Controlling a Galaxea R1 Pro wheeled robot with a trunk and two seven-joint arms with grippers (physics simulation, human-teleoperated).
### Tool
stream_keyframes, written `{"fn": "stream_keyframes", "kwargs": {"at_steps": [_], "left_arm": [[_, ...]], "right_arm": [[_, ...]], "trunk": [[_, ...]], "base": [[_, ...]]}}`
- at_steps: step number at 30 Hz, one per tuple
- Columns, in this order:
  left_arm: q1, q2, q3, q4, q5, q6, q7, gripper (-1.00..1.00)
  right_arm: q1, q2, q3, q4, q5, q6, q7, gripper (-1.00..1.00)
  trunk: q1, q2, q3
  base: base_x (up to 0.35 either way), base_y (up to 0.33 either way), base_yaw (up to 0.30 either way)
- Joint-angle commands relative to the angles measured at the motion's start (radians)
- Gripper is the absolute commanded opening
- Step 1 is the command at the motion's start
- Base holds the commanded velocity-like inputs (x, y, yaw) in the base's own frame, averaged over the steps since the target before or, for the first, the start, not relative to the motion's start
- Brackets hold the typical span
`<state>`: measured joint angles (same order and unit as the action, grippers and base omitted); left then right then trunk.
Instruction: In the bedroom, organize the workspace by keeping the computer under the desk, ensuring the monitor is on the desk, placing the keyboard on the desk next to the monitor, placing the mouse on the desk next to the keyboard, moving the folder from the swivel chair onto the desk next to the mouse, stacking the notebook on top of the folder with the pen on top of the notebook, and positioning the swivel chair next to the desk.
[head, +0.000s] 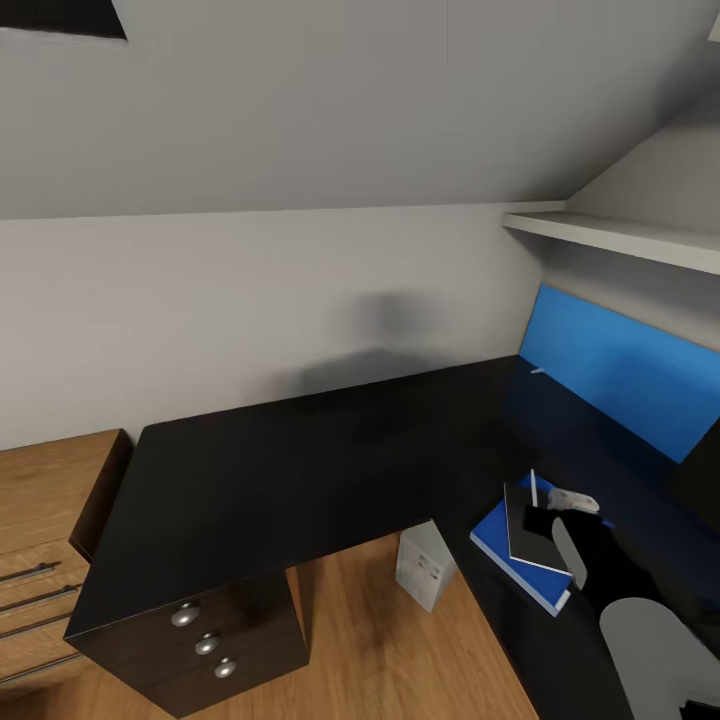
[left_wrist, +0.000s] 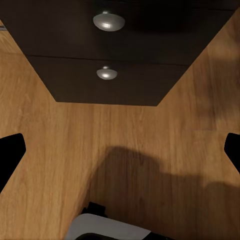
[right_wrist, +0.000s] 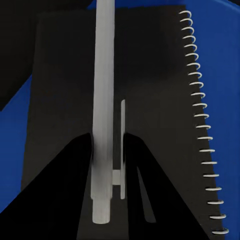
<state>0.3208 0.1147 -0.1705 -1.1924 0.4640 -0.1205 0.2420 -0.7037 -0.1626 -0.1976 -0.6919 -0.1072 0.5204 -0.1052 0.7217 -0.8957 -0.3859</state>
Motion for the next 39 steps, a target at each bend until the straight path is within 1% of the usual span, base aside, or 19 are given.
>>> {"fn": "stream_keyframes", "kwargs": {"at_steps": [1, 2, 6, 15, 24, 37, 38, 39], "left_arm": [[0.0, 0.002, -0.004, -0.001, 0.01, -0.005, 0.007, 1.0], [0.0, 0.001, -0.004, -0.001, 0.01, -0.005, 0.007, 1.0], [0.0, 0.001, -0.004, -0.001, 0.01, -0.005, 0.007, 1.0], [0.0, 0.002, -0.004, -0.001, 0.01, -0.005, 0.007, 1.0], [0.0, 0.002, -0.003, -0.001, 0.01, -0.005, 0.007, 1.0], [0.0, 0.002, -0.003, -0.001, 0.01, -0.005, 0.007, 1.0], [0.0, 0.002, -0.003, -0.001, 0.01, -0.005, 0.007, 1.0], [0.0, 0.002, -0.002, -0.001, 0.011, -0.006, 0.007, 1.0]], "right_arm": [[0.0, 0.0, 0.005, -0.001, -0.011, 0.004, -0.006, -1.0], [0.0, 0.0, 0.019, -0.001, -0.011, 0.015, -0.007, -1.0], [0.0, 0.0, 0.024, -0.001, -0.011, 0.034, -0.006, -1.0], [0.0, 0.0, 0.025, -0.001, -0.011, 0.046, -0.007, -1.0], [0.0, 0.0, 0.026, -0.001, -0.01, 0.046, -0.007, -1.0], [0.0, 0.0, 0.025, -0.001, -0.009, 0.046, -0.008, -1.0], [0.0, 0.0, 0.025, -0.001, -0.009, 0.046, -0.008, 1.0], [0.0, 0.0, 0.025, -0.001, -0.009, 0.046, -0.008, 1.0]], "trunk": [[0.0, -0.001, -0.001], [0.0, -0.001, -0.001], [0.0, -0.001, -0.001], [0.0, -0.001, -0.001], [0.0, -0.001, -0.001], [0.0, -0.001, -0.001], [0.0, -0.001, -0.001], [0.0, -0.001, -0.001]], "base": [[0.0, 0.0, 0.0], [0.0, 0.0, 0.0], [0.0, 0.0, 0.0], [-0.009, 0.0, 0.0], [-0.133, 0.0, 0.0], [-0.012, 0.0, 0.0], [0.0, 0.0, 0.0], [0.0, 0.0, 0.0]]}}
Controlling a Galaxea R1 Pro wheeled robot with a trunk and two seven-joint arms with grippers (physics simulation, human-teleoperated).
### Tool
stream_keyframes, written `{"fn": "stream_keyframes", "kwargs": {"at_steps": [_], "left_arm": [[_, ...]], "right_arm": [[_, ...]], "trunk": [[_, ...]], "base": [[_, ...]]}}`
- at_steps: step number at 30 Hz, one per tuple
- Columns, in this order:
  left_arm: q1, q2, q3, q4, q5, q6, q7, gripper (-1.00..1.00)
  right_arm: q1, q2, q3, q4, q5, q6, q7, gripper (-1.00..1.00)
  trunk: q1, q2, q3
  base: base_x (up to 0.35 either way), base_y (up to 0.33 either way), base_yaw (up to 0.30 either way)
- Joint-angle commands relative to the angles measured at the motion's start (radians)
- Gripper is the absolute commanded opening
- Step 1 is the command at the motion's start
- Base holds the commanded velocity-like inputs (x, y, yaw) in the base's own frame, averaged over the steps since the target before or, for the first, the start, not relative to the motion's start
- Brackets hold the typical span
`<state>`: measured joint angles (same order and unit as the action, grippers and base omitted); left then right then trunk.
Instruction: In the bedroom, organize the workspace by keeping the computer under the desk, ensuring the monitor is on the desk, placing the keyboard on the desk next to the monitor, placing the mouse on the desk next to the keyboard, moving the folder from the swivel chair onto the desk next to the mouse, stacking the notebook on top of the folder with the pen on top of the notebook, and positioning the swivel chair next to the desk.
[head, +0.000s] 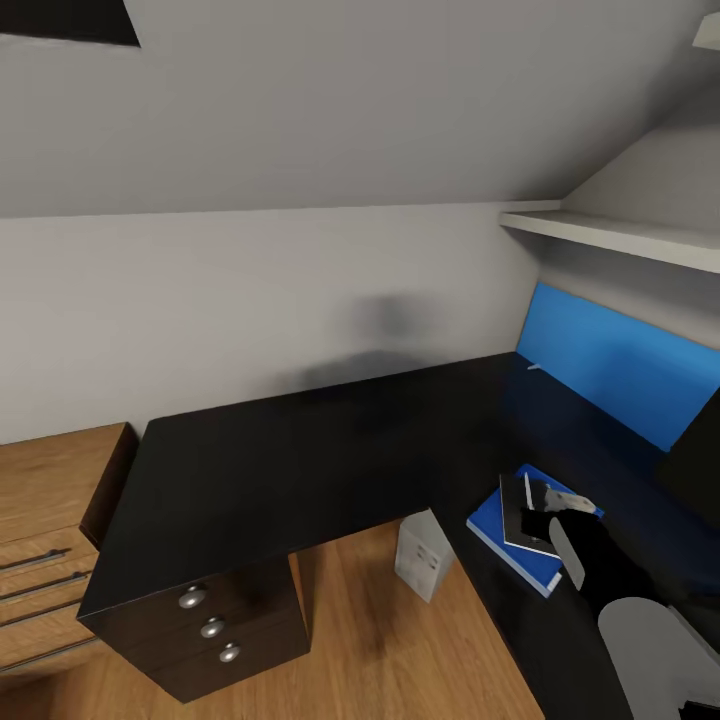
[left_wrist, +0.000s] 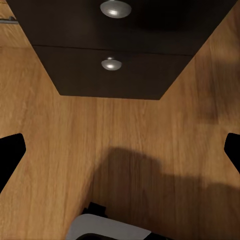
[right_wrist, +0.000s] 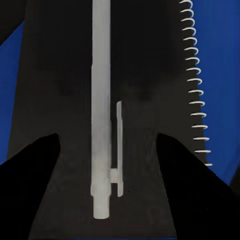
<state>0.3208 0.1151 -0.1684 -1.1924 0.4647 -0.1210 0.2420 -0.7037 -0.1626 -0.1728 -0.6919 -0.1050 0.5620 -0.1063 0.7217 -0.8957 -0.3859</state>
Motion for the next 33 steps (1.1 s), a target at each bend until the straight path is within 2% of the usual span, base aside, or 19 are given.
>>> {"fn": "stream_keyframes", "kwargs": {"at_steps": [1, 5, 13, 18, 21, 22, 24, 26, 28, 29, 31, 33], "left_arm": [[0.0, 0.001, -0.004, -0.001, 0.01, -0.006, 0.007, 1.0], [0.0, 0.001, -0.003, -0.001, 0.009, -0.006, 0.007, 1.0], [0.0, 0.001, -0.003, -0.001, 0.009, -0.004, 0.007, 1.0], [0.0, 0.001, -0.003, -0.001, 0.009, -0.003, 0.007, 1.0], [0.0, 0.001, -0.003, -0.001, 0.01, -0.002, 0.008, 1.0], [0.0, 0.001, -0.003, -0.001, 0.01, -0.001, 0.009, 1.0], [0.0, 0.001, -0.003, -0.001, 0.011, -0.002, 0.009, 1.0], [0.0, 0.001, -0.003, -0.001, 0.011, -0.002, 0.009, 1.0], [0.0, 0.001, -0.003, -0.001, 0.011, -0.003, 0.009, 1.0], [0.0, 0.001, -0.003, -0.001, 0.011, -0.004, 0.01, 1.0], [0.0, 0.001, -0.003, -0.001, 0.011, -0.004, 0.01, 1.0], [0.002, -0.01, 0.008, 0.01, 0.0, -0.015, 0.008, 1.0]], "right_arm": [[0.0, 0.0, 0.001, -0.001, -0.01, 0.004, -0.007, 1.0], [0.0, 0.0, 0.001, -0.001, -0.011, 0.004, -0.007, 1.0], [0.0, 0.0, 0.0, -0.007, -0.012, 0.0, -0.005, 1.0], [0.001, 0.001, -0.001, -0.071, -0.015, -0.002, -0.001, 1.0], [0.004, 0.012, -0.003, -0.173, -0.019, 0.006, 0.0, 1.0], [0.006, 0.017, -0.003, -0.203, -0.02, 0.009, 0.0, 1.0], [0.046, 0.058, -0.005, -0.355, -0.02, 0.05, -0.001, 1.0], [0.087, 0.086, -0.005, -0.434, -0.021, 0.087, -0.001, 1.0], [0.111, 0.104, -0.003, -0.482, -0.021, 0.108, -0.001, 1.0], [0.13, 0.125, -0.001, -0.527, -0.022, 0.122, -0.001, 1.0], [0.148, 0.15, 0.005, -0.566, -0.021, 0.132, -0.001, 1.0], [0.16, 0.161, 0.016, -0.576, -0.034, 0.12, -0.012, 1.0]], "trunk": [[0.0, -0.001, -0.001], [0.0, -0.001, -0.001], [-0.03, 0.055, 0.024], [-0.05, 0.09, 0.04], [-0.061, 0.111, 0.049], [-0.065, 0.118, 0.052], [-0.065, 0.118, 0.052], [-0.065, 0.118, 0.052], [-0.065, 0.118, 0.052], [-0.065, 0.118, 0.052], [-0.065, 0.118, 0.052], [-0.065, 0.118, 0.052]], "base": [[0.0, 0.0, 0.0], [0.0, 0.0, 0.0], [0.0, 0.0, 0.0], [0.0, 0.0, 0.0], [0.0, 0.0, 0.0], [0.0, 0.0, 0.0], [0.0, 0.0, 0.0], [0.0, 0.0, 0.0], [0.0, 0.0, 0.0], [0.0, 0.0, 0.0], [0.0, 0.0, 0.0], [0.0, 0.0, 0.0]]}}
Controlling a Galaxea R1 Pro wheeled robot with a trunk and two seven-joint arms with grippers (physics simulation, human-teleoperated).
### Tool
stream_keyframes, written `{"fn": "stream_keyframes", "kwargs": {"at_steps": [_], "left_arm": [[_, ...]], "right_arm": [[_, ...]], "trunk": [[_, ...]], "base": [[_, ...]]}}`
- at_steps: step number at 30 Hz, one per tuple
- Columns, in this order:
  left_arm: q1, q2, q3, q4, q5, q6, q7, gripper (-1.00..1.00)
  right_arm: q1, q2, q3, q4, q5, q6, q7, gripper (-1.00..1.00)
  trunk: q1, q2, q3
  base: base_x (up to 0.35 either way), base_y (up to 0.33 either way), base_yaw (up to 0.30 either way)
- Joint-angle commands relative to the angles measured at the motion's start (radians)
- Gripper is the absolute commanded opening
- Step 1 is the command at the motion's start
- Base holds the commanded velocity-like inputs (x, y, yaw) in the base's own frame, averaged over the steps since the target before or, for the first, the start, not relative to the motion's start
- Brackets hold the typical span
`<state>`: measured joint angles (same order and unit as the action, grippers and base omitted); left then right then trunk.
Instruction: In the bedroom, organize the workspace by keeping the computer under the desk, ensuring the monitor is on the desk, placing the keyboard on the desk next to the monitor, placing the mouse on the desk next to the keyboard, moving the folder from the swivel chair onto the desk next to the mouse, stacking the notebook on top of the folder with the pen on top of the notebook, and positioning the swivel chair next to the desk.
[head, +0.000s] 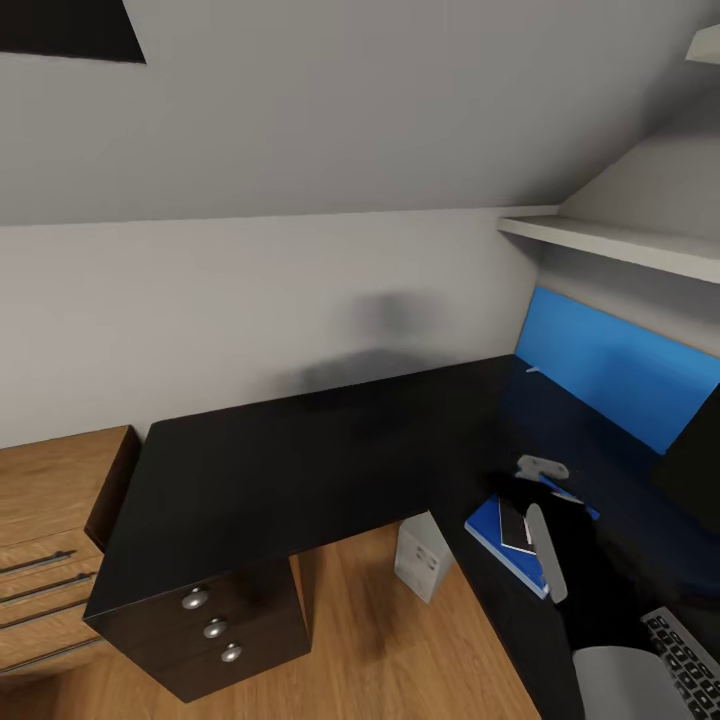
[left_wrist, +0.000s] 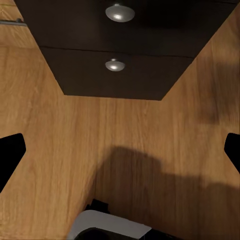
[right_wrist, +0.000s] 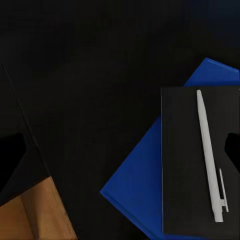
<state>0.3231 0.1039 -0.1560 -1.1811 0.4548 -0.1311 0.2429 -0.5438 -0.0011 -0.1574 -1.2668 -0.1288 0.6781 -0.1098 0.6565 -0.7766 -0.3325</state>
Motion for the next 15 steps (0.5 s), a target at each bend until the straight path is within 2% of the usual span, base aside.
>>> {"fn": "stream_keyframes", "kwargs": {"at_steps": [1, 3, 6, 10, 15], "left_arm": [[0.001, -0.004, 0.001, -0.007, 0.004, -0.011, 0.007, 1.0], [0.004, -0.016, 0.013, -0.013, 0.006, -0.011, 0.007, 1.0], [0.005, -0.003, 0.015, -0.03, 0.012, 0.0, 0.007, 1.0], [0.006, 0.01, 0.016, -0.052, 0.015, 0.004, 0.007, 1.0], [0.007, 0.017, 0.017, -0.08, 0.017, 0.008, 0.007, 1.0]], "right_arm": [[0.005, 0.006, 0.006, -0.007, -0.017, -0.002, -0.014, 1.0], [0.005, 0.017, 0.006, -0.007, -0.017, -0.002, -0.023, 1.0], [-0.012, 0.034, -0.011, 0.003, -0.001, 0.015, -0.006, 1.0], [-0.023, 0.037, -0.033, 0.003, 0.022, 0.038, 0.004, 1.0], [-0.026, 0.044, -0.038, 0.003, 0.043, 0.056, 0.01, 1.0]], "trunk": [[0.0, -0.001, -0.001], [0.0, -0.001, -0.001], [0.0, -0.001, -0.001], [0.0, -0.001, -0.001], [0.0, -0.001, -0.001]], "base": [[0.0, 0.0, 0.0], [0.0, 0.0, 0.0], [0.0, 0.0, 0.0], [0.0, 0.0, 0.0], [0.0, 0.0, 0.0]]}}
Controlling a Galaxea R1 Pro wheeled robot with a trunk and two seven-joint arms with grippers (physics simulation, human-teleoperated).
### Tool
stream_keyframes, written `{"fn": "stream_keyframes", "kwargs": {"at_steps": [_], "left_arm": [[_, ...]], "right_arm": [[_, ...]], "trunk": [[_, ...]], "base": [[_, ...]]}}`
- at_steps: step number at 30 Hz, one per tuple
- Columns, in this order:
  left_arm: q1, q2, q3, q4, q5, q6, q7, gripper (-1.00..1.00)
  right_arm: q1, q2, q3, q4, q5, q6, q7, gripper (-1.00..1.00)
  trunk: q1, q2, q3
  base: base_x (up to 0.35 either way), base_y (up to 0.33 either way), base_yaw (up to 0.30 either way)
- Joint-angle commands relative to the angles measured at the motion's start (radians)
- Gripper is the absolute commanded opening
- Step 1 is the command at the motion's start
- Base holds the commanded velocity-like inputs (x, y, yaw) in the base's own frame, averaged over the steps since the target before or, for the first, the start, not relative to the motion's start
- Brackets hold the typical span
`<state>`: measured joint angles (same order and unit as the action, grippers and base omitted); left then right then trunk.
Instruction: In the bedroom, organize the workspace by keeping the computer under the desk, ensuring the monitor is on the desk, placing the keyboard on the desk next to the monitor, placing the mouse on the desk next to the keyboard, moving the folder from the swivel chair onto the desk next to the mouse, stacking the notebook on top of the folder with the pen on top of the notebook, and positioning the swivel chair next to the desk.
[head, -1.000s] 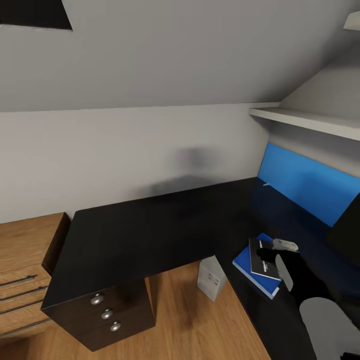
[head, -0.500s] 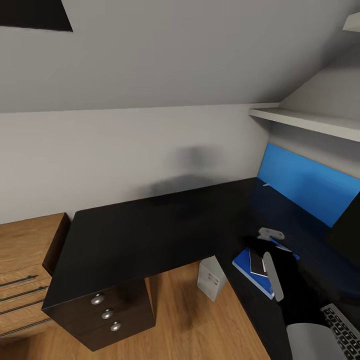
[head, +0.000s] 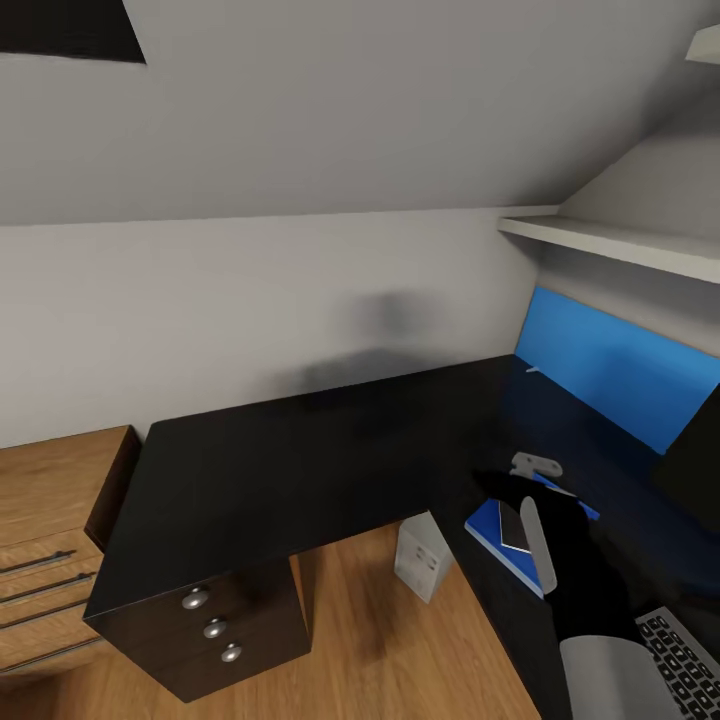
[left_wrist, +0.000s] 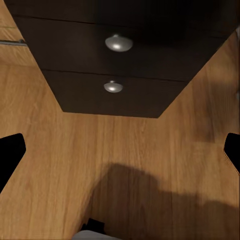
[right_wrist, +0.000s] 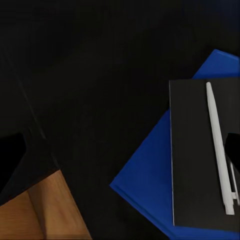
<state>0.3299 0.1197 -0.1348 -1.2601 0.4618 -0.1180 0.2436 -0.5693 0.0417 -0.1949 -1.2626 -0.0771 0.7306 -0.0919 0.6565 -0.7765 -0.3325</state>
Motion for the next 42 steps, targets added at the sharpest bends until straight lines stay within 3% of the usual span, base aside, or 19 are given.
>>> {"fn": "stream_keyframes", "kwargs": {"at_steps": [1, 5, 12, 21, 22, 27, 37, 38, 41, 42], "left_arm": [[0.0, 0.002, -0.004, -0.007, 0.01, -0.005, 0.006, 1.0], [0.0, 0.003, -0.004, -0.016, 0.011, -0.005, 0.006, 1.0], [0.0, 0.0, -0.008, 0.016, 0.011, -0.005, 0.007, 1.0], [0.0, -0.002, -0.007, 0.067, 0.011, -0.009, 0.006, 1.0], [0.0, -0.001, -0.007, 0.148, 0.011, -0.009, 0.006, 1.0], [-0.001, 0.0, -0.006, 0.154, 0.012, -0.008, 0.006, 1.0], [-0.001, 0.0, -0.006, 0.173, 0.011, -0.009, 0.005, 1.0], [-0.001, 0.001, -0.006, 0.175, 0.011, -0.009, 0.005, 1.0], [0.0, 0.001, -0.006, 0.175, 0.011, -0.009, 0.005, 1.0], [-0.001, 0.001, -0.006, 0.176, 0.011, -0.009, 0.005, 1.0]], "right_arm": [[-0.001, 0.001, -0.001, -0.001, -0.008, 0.004, -0.007, 1.0], [0.0, 0.005, 0.0, -0.001, -0.008, 0.004, -0.007, 1.0], [0.01, 0.043, 0.001, 0.005, -0.003, -0.001, -0.009, 1.0], [0.045, 0.093, 0.048, 0.009, 0.0, -0.005, -0.011, 1.0], [0.048, 0.104, 0.099, 0.009, 0.0, -0.005, -0.01, 1.0], [0.058, 0.105, 0.107, 0.011, 0.0, -0.007, -0.01, 1.0], [0.064, 0.106, 0.199, 0.036, 0.004, -0.05, -0.038, 1.0], [0.07, 0.106, 0.247, 0.056, 0.004, -0.071, -0.094, 1.0], [0.073, 0.106, 0.278, 0.064, 0.004, -0.087, -0.127, 1.0], [0.076, 0.106, 0.309, 0.068, 0.004, -0.108, -0.15, 1.0]], "trunk": [[0.0, -0.001, -0.001], [0.0, -0.001, -0.001], [0.0, -0.001, -0.001], [0.0, -0.001, -0.001], [0.0, -0.001, -0.001], [0.0, -0.001, -0.001], [0.0, -0.001, -0.001], [0.0, -0.001, -0.001], [0.0, -0.001, -0.001], [0.0, -0.001, -0.001]], "base": [[0.0, 0.0, 0.0], [0.0, 0.0, 0.046], [-0.031, 0.0, 0.218], [-0.27, 0.0, 0.273], [-0.328, 0.0, 0.278], [-0.331, 0.035, 0.281], [-0.332, 0.065, 0.284], [-0.332, 0.08, 0.284], [-0.332, 0.085, 0.284], [-0.332, 0.104, 0.284]]}}
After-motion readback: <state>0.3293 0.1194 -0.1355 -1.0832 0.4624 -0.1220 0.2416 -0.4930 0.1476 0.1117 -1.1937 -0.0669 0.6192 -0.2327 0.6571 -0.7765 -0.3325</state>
